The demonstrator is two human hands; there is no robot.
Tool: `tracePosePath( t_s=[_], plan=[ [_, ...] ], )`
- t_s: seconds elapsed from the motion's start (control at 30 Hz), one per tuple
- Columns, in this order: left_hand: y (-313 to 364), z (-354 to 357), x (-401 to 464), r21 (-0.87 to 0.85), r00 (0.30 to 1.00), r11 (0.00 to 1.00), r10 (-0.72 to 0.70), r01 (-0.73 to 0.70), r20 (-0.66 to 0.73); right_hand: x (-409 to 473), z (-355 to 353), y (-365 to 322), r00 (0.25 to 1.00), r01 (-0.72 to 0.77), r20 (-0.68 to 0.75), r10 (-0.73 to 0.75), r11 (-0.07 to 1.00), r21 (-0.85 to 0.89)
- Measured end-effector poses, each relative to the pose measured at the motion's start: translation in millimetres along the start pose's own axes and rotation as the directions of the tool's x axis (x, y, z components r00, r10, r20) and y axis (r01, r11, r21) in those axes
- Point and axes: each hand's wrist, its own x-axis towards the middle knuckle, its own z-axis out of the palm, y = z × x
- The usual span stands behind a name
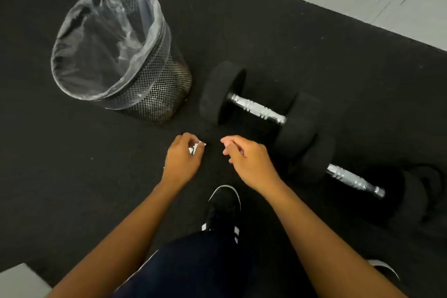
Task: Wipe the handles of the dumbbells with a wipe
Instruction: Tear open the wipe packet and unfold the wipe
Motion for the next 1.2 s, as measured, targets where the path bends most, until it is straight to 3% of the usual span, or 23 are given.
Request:
tracePosePath(
  t_s=[0.17,0.33,0.43,0.53,0.63,0.73,0.87,0.97,1.2],
  plan=[
    [-49.3,25.1,-1.0,0.315,0.986,0.941,-0.154,0.125,0.067,8.7,32.0,32.6,0.994,-0.037,0.097,0.042,0.998,-0.046],
    [-78.5,42.0,2.7,0.420,0.976,0.897,-0.195,0.138,0.096,21.7,58.4,62.5,0.993,-0.061,0.100,0.067,0.996,-0.064],
    [-82.2,43.5,1.6,0.355,0.993,0.933,0.010,-0.051,0.115,31.6,68.4,74.6,0.993,-0.093,0.066,0.098,0.992,-0.081],
    [-76.3,48.0,-0.6,0.284,0.905,0.871,0.325,-0.400,0.275,41.2,73.2,84.2,0.983,-0.182,-0.028,0.182,0.983,0.013],
    [-57.2,58.0,3.3,0.222,0.842,0.834,0.419,-0.505,0.341,44.1,73.7,93.5,0.972,-0.203,-0.110,0.207,0.978,0.046],
    [-42.7,63.9,6.0,0.186,0.832,0.840,0.426,-0.510,0.356,44.6,69.9,101.2,0.960,-0.211,-0.180,0.215,0.977,0.039],
    [-27.7,72.0,5.4,0.218,0.921,0.902,0.333,-0.374,0.202,47.8,68.1,111.1,0.943,-0.247,-0.226,0.243,0.969,0.013],
    [-21.7,85.5,9.5,0.277,0.964,0.929,0.202,-0.245,0.175,49.2,70.1,116.3,0.930,-0.273,-0.252,0.267,0.962,0.011],
    [-26.9,97.4,7.7,0.444,0.955,0.846,0.268,-0.295,0.126,45.3,73.4,118.6,0.908,-0.294,-0.286,0.305,0.952,0.081]
  ],
)
